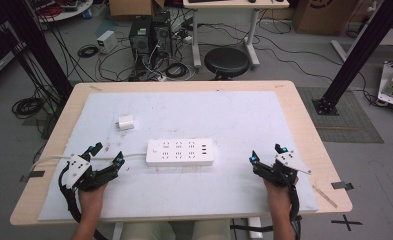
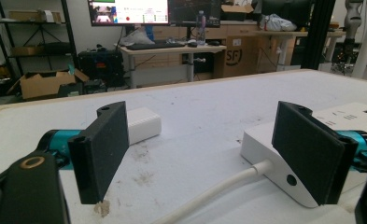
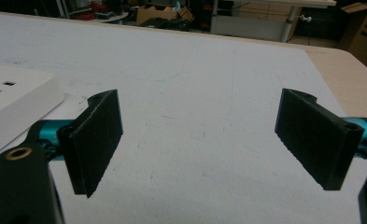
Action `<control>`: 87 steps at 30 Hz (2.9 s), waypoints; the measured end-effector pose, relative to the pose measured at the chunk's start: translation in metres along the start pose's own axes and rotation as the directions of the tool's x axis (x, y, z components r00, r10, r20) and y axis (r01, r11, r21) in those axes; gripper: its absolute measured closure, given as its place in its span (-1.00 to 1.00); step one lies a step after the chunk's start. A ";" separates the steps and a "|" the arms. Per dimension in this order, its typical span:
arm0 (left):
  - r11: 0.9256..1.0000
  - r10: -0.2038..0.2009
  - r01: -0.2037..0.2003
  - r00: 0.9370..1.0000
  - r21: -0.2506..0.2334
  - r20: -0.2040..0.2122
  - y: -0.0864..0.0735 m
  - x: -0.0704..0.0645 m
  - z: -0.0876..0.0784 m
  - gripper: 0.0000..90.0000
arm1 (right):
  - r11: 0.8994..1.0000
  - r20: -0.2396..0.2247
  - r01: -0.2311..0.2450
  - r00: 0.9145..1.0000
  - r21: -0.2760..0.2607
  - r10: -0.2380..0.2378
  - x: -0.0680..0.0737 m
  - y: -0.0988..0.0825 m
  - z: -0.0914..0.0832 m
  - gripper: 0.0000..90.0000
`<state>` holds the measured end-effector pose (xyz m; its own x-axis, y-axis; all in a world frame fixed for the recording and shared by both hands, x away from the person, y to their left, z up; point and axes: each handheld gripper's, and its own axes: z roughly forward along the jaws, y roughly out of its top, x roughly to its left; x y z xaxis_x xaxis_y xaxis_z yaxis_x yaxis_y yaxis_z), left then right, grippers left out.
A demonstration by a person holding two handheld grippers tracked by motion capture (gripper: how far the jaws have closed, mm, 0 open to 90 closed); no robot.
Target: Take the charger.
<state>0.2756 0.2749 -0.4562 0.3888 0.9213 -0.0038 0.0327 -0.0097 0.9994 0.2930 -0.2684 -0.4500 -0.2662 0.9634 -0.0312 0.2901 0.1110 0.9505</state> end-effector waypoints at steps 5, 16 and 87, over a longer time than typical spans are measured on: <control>1.000 0.006 -0.006 1.000 0.001 0.001 0.000 0.000 0.000 -0.58 | 1.000 0.001 0.001 1.000 0.003 -0.001 0.000 0.000 0.000 -0.66; 0.999 -0.011 0.009 0.999 0.049 0.037 0.003 0.003 0.005 -0.57 | 1.000 -0.001 -0.005 1.000 0.013 0.005 0.000 0.001 0.001 -0.66; 0.765 0.046 -0.425 0.785 0.484 0.618 0.057 0.125 0.191 -0.57 | 0.996 0.030 -0.005 1.000 0.089 0.002 0.002 0.004 0.007 -0.66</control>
<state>0.5019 0.3150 -0.4059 0.8756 0.4826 0.0217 0.3053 -0.5875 0.7494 0.3006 -0.2646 -0.4488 -0.2379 0.9705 -0.0384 0.3721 0.1276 0.9194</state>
